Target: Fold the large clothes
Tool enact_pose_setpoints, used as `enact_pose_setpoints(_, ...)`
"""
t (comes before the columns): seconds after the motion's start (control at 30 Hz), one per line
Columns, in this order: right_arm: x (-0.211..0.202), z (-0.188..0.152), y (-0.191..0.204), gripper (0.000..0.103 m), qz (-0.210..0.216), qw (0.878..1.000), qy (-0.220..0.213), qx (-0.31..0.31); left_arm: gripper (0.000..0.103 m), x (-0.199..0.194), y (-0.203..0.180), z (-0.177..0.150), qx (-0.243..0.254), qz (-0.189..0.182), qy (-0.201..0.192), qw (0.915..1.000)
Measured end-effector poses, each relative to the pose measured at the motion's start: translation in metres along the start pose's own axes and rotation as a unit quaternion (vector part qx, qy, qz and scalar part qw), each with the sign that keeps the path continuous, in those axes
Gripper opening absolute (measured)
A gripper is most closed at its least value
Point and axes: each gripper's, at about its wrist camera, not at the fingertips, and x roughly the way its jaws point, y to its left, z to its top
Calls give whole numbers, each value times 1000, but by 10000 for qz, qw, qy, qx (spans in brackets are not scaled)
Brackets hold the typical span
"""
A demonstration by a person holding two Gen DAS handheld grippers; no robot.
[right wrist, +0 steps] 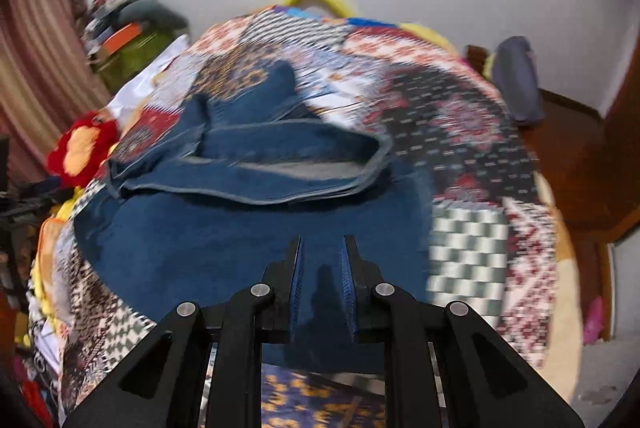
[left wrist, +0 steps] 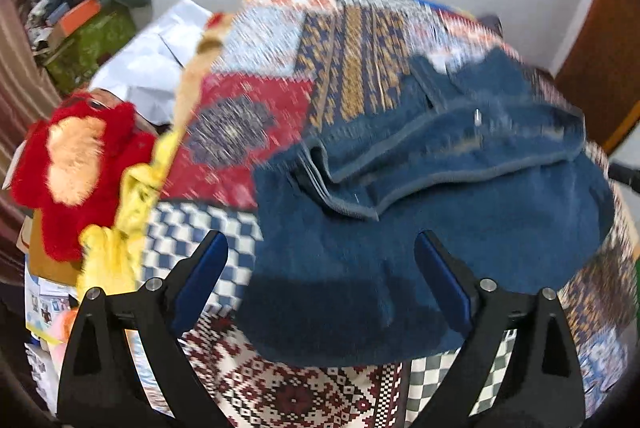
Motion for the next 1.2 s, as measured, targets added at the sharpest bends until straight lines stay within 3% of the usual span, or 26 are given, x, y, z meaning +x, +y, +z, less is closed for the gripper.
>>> enact_pose_setpoints(0.13, 30, -2, 25, 14, 229, 9993, 254, -131, 95, 38, -15, -5, 85, -173, 341, 9992)
enact_pose_setpoints(0.27, 62, 1, 41, 14, 266, 9981, 504, -239, 95, 70, -20, 6, 98, -48, 458, 9989)
enact_pose_setpoints(0.43, 94, 26, 48, 14, 197, 9973, 543, -448, 97, 87, -6, 34, 122, 484, 222, 9985)
enact_pose_setpoints(0.6, 118, 72, 39, 14, 126, 9980, 472, -394, 100, 92, 10, 63, -34, 392, -9, 9992)
enact_pose_setpoints(0.63, 128, 82, 36, 14, 207, 9975, 622, -275, 100, 90, 13, 68, -100, 431, -97, 9990)
enact_pose_setpoints(0.7, 133, 94, 29, 14, 236, 9984, 503, -74, 100, 91, 19, 79, -242, 609, -259, 9975)
enact_pose_setpoints(0.8, 133, 107, 24, 14, 150, 9998, 91, 92, 100, 110, 29, 93, -458, 682, -4, 9966)
enact_pose_setpoints(0.83, 136, 109, 21, 14, 182, 9996, 130, 188, 100, 113, 31, 96, -497, 690, 26, 9964)
enact_pose_setpoints(0.9, 137, 107, 21, 14, 182, 9994, 130, 249, 100, 109, 36, 101, -587, 877, -56, 9944)
enact_pose_setpoints(1.0, 122, 98, 32, 14, -202, 9996, -133, -139, 100, 87, 50, 103, -934, 992, -282, 9903)
enact_pose_setpoints(1.2, 80, 96, 54, 14, -423, 9957, -484, -667, 100, 42, 54, 100, -798, 708, -458, 9932)
